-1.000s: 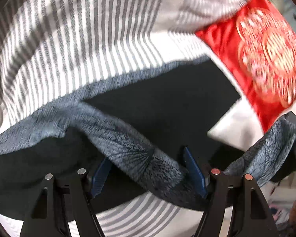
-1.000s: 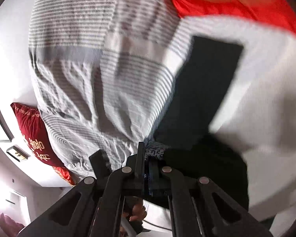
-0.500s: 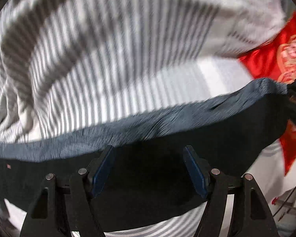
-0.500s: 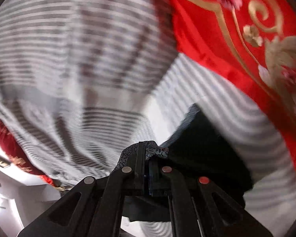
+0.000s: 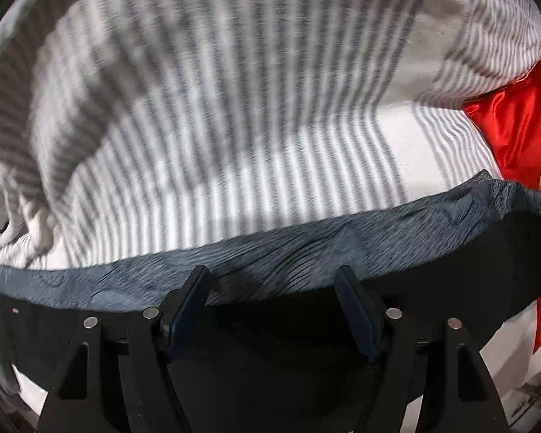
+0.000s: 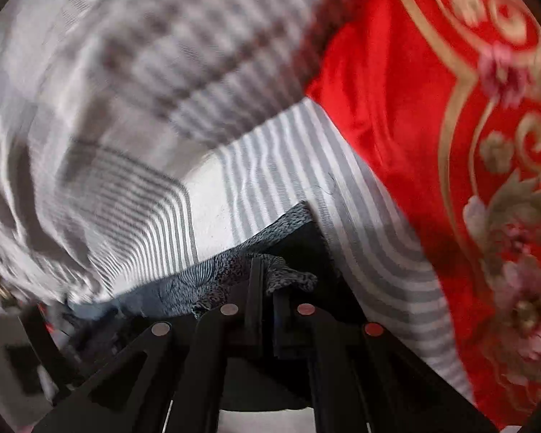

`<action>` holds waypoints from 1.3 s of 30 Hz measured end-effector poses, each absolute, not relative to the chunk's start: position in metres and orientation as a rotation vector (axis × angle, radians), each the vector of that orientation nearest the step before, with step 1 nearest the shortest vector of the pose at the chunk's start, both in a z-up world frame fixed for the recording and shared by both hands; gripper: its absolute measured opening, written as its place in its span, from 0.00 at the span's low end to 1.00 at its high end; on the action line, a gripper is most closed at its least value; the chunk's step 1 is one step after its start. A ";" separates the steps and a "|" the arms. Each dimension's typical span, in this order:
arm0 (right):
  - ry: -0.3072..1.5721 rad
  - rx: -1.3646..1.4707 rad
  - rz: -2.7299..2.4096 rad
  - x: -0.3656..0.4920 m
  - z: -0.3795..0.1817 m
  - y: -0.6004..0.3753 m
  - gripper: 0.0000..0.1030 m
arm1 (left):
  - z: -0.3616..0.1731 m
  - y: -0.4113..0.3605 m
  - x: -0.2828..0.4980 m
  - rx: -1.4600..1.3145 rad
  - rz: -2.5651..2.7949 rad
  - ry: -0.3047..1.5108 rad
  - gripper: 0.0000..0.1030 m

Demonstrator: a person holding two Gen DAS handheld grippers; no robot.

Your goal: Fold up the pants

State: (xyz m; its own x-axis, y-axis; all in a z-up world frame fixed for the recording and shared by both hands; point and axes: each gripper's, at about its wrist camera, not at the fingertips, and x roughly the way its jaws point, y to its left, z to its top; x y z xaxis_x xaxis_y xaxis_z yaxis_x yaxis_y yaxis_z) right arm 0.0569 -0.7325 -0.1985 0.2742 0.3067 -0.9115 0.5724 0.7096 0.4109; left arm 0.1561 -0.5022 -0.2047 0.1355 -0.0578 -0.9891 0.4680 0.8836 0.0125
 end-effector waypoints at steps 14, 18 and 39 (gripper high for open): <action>1.156 0.910 -0.168 0.042 -0.152 -0.767 0.99 | -0.240 -0.554 0.166 0.425 -0.363 1.362 0.71; 1.244 0.803 -0.153 0.048 -0.154 -0.746 0.98 | -0.219 -0.563 0.168 0.369 -0.360 1.352 0.71; 1.402 0.584 -0.148 0.059 -0.200 -0.706 0.06 | -0.193 -0.493 0.158 0.322 -0.288 1.305 0.93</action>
State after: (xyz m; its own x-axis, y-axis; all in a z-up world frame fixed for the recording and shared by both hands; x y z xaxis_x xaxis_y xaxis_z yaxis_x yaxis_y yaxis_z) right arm 0.0590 -0.7062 -0.1997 0.1847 0.2394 -0.9532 0.4325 0.8511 0.2976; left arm 0.1582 -0.4931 -0.1927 0.2395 -0.0267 -0.9705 0.3848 0.9204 0.0696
